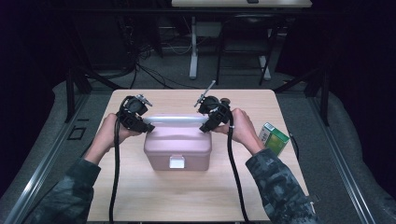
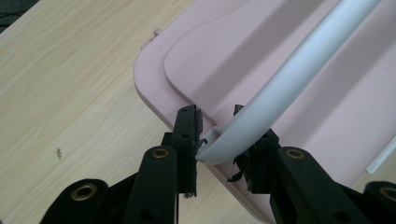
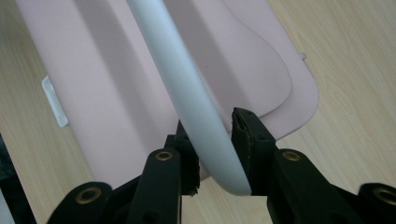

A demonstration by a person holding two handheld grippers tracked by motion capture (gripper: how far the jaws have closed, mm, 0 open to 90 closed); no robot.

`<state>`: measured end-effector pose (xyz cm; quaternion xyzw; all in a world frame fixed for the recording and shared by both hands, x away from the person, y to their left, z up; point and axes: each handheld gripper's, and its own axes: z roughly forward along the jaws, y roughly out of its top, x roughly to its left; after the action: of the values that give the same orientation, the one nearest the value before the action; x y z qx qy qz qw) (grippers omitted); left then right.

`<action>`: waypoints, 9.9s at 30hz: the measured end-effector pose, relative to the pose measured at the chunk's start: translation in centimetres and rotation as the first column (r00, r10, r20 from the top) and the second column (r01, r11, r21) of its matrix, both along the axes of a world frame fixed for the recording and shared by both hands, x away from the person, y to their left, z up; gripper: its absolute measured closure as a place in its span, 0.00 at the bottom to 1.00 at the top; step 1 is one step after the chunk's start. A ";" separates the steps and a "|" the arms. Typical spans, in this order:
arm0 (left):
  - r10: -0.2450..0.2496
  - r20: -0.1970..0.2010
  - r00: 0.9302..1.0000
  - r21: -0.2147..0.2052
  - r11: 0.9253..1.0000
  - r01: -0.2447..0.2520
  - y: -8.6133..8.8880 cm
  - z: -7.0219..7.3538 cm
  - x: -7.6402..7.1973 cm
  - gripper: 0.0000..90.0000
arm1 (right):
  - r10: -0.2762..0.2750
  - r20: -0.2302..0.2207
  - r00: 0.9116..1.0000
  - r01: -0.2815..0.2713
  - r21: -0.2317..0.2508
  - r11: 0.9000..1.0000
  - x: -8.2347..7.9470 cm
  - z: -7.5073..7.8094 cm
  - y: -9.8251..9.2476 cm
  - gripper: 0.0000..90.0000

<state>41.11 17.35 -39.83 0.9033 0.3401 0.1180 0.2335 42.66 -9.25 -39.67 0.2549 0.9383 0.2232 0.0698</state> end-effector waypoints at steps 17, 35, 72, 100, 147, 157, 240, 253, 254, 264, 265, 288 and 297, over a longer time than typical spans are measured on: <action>-0.023 0.031 0.999 -0.019 1.000 0.024 -2.4 -0.2 -1.9 0.79 | -0.038 0.037 0.999 0.036 0.045 0.998 -2.4 -0.3 -3.1 0.80; -0.061 0.051 0.997 -0.037 0.997 0.063 -4.9 -0.4 -3.2 0.80 | -0.097 0.042 0.994 0.094 0.054 0.994 -3.8 -0.4 -5.8 0.80; 0.170 0.042 0.985 0.030 0.985 -0.171 2.2 -2.4 -4.5 0.01 | -0.111 0.043 0.993 0.109 0.037 0.993 -4.3 -0.3 -6.7 0.80; 0.206 -0.018 0.978 0.032 0.978 -0.205 3.1 -6.5 -4.5 0.00 | -0.112 0.051 0.992 0.108 0.081 0.991 -4.2 -0.6 -6.5 0.76; 0.158 -0.014 0.987 -0.066 0.985 -0.158 1.7 -6.0 -5.1 0.03 | -0.129 0.082 0.988 0.114 0.165 0.980 -3.5 1.9 -6.7 0.80; 0.145 -0.024 0.989 -0.137 0.980 -0.146 1.5 -5.7 -5.3 0.01 | -0.147 0.065 0.987 0.133 0.180 0.974 -2.8 2.3 -6.8 0.79; 0.068 0.013 0.998 -0.221 0.973 -0.063 -3.1 -7.5 -6.9 0.60 | -0.236 0.063 0.970 0.222 0.179 0.958 3.6 4.7 -7.2 0.75; 0.067 -0.008 0.998 -0.215 0.974 -0.067 -2.6 -7.2 -6.5 0.43 | -0.244 0.027 0.969 0.236 0.178 0.955 4.4 4.7 -7.1 0.76; 0.062 -0.012 0.998 -0.215 0.975 -0.063 -2.6 -7.2 -6.5 0.40 | -0.245 0.024 0.969 0.236 0.183 0.954 4.4 4.6 -7.1 0.77; 0.054 0.000 0.999 -0.197 0.979 -0.053 -2.3 -6.2 -6.6 0.32 | -0.247 0.018 0.969 0.239 0.196 0.951 4.3 4.4 -7.3 0.77; 0.054 0.000 0.999 -0.197 0.979 -0.053 -2.3 -6.2 -6.6 0.32 | -0.247 0.018 0.969 0.239 0.196 0.951 4.3 4.4 -7.3 0.77; 0.109 0.228 0.968 -0.258 0.965 -0.048 -2.2 -0.2 -5.6 0.33 | -0.257 0.048 0.965 0.242 0.209 0.947 3.7 4.1 -7.4 0.78; 0.062 0.304 0.951 -0.219 0.976 0.007 -3.7 2.1 -4.6 0.42 | -0.261 0.039 0.965 0.248 0.205 0.947 3.9 3.9 -7.3 0.78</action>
<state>36.56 13.70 -37.70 0.8378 0.3229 0.2229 0.3796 46.52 -16.60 -35.75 0.3719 0.8678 0.3129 0.1031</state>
